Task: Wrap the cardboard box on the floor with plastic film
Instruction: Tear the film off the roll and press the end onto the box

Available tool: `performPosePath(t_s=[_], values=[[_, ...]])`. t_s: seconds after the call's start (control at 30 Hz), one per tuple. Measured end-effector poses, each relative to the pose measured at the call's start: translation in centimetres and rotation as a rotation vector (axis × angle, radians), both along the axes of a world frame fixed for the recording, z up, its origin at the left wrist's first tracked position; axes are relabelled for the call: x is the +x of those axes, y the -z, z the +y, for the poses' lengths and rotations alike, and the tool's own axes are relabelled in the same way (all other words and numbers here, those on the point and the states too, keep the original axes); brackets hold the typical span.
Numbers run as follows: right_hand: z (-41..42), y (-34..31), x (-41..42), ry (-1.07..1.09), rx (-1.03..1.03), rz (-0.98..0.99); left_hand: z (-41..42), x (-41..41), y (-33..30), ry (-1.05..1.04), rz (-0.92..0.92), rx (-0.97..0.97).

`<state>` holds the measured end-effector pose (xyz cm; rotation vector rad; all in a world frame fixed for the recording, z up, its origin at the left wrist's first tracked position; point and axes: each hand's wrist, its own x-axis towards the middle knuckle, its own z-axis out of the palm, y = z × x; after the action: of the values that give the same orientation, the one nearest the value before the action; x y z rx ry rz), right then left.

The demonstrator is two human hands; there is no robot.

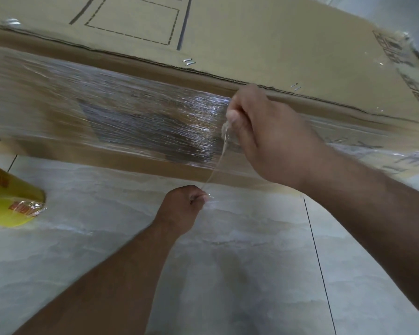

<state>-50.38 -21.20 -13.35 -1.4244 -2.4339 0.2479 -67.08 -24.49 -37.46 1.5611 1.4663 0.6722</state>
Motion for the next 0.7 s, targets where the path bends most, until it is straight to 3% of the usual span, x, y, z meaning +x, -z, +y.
performPosePath(t_s=[0.17,0.23,0.3,0.33,0.43,0.6,0.67,0.7], values=[[0.1,-0.5,-0.2,0.008,-0.355,-0.154,0.5,-0.7,-0.3,-0.023,-0.015,-0.046],[0.7,-0.8,0.0,-0.068,-0.240,-0.307,0.3,-0.7,-0.1,-0.032,-0.034,-0.059],[1.1,-1.1,-1.1,-0.109,0.016,-0.559,0.1,-0.7,0.6,-0.049,-0.061,-0.068],[1.2,-0.9,-1.9,-0.139,0.124,-0.594,0.0,-0.7,0.9,-0.080,-0.077,-0.075],[1.0,-0.9,-4.4,-0.223,0.253,-0.513,0.2,-0.4,1.2,-0.253,-0.223,-0.145],[1.9,-1.4,-6.6,0.014,0.351,-0.538,1.7,-0.1,-0.4,-0.398,-0.394,-0.229],[2.0,-0.8,-7.3,0.111,0.386,-0.407,1.8,0.5,-2.1,-0.464,-0.426,-0.253],[1.7,-0.6,-7.6,0.170,0.367,-0.249,1.9,0.9,-2.4,-0.503,-0.447,-0.269]])
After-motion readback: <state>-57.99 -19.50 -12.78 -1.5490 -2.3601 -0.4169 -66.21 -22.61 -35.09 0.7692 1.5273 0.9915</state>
